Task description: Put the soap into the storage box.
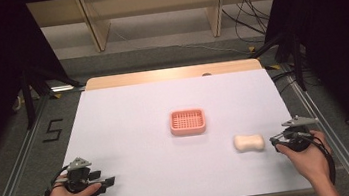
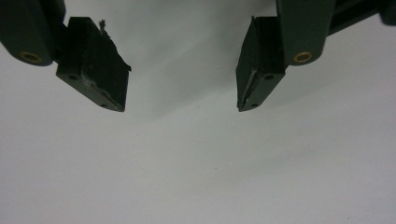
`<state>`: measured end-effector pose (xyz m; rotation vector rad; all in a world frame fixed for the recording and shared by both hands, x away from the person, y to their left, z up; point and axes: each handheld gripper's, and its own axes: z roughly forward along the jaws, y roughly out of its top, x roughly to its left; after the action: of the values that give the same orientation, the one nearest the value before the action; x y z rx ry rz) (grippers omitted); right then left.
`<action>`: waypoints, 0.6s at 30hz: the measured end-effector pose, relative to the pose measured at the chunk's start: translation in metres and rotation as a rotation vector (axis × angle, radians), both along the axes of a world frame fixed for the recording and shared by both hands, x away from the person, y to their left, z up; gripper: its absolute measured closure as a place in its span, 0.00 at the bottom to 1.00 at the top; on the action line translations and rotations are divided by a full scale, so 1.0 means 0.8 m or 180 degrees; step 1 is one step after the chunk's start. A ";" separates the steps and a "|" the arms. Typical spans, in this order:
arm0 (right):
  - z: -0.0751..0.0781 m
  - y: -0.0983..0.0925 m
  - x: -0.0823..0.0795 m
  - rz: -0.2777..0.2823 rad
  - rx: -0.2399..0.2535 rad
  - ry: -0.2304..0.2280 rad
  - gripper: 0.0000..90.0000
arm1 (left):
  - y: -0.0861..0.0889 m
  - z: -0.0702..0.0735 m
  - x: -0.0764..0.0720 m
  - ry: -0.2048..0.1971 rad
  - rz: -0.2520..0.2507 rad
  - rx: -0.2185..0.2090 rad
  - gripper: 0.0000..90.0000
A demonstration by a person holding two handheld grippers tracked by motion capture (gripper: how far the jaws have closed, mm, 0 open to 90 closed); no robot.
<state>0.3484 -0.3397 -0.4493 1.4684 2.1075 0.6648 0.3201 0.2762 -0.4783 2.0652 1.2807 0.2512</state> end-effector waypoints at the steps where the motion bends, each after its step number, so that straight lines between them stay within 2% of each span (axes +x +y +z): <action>1: 0.002 0.000 0.000 0.0023 -0.0009 0.0102 0.54 | 0.000 0.000 0.000 0.0000 -0.0005 0.0006 0.38; 4: 0.004 0.003 0.002 0.0087 -0.0014 0.0174 0.53 | -0.001 0.000 0.000 -0.0008 0.0017 -0.0010 0.38; 5: 0.008 0.002 0.002 0.0174 -0.0058 0.0251 0.52 | -0.001 0.000 0.000 -0.0008 0.0007 -0.0005 0.38; 7: 0.011 0.002 0.002 0.0199 -0.0075 0.0258 0.52 | -0.001 -0.001 0.000 0.0008 0.0015 -0.0002 0.38; 8: 0.015 0.000 0.005 0.0329 -0.0148 0.0367 0.51 | 0.001 -0.002 0.001 0.0034 -0.0051 0.0003 0.38; 10: 0.020 -0.002 0.008 0.0515 -0.0257 0.0428 0.49 | 0.001 -0.002 0.001 0.0024 -0.0042 -0.0019 0.38; 11: 0.020 -0.002 0.008 0.0515 -0.0257 0.0428 0.49 | 0.001 -0.002 0.001 0.0016 -0.0045 -0.0010 0.38; 12: 0.025 0.001 0.010 0.0686 -0.0318 0.0657 0.47 | 0.000 0.000 0.000 0.0011 0.0000 0.0009 0.38; 13: 0.026 0.002 0.011 0.0833 -0.0406 0.0733 0.46 | -0.001 -0.001 0.000 0.0003 0.0008 -0.0003 0.38; 14: 0.027 0.004 0.014 0.0948 -0.0479 0.0765 0.44 | 0.000 -0.002 0.001 -0.0020 -0.0033 -0.0008 0.38; 15: 0.027 0.004 0.014 0.0948 -0.0479 0.0765 0.44 | 0.000 -0.002 0.001 -0.0020 -0.0033 -0.0008 0.38; 16: 0.029 0.009 0.018 0.1163 -0.0612 0.0876 0.43 | -0.001 -0.002 0.001 0.0024 -0.0058 -0.0028 0.38; 17: 0.029 0.012 0.019 0.1241 -0.0645 0.0942 0.42 | -0.001 -0.002 0.001 0.0021 -0.0050 -0.0033 0.38; 18: 0.029 0.012 0.019 0.1241 -0.0645 0.0942 0.42 | -0.001 -0.002 0.001 0.0021 -0.0050 -0.0033 0.38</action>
<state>0.3635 -0.3299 -0.4263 1.1090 2.6391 0.3655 0.3207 0.2752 -0.4798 2.0680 1.2667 0.2304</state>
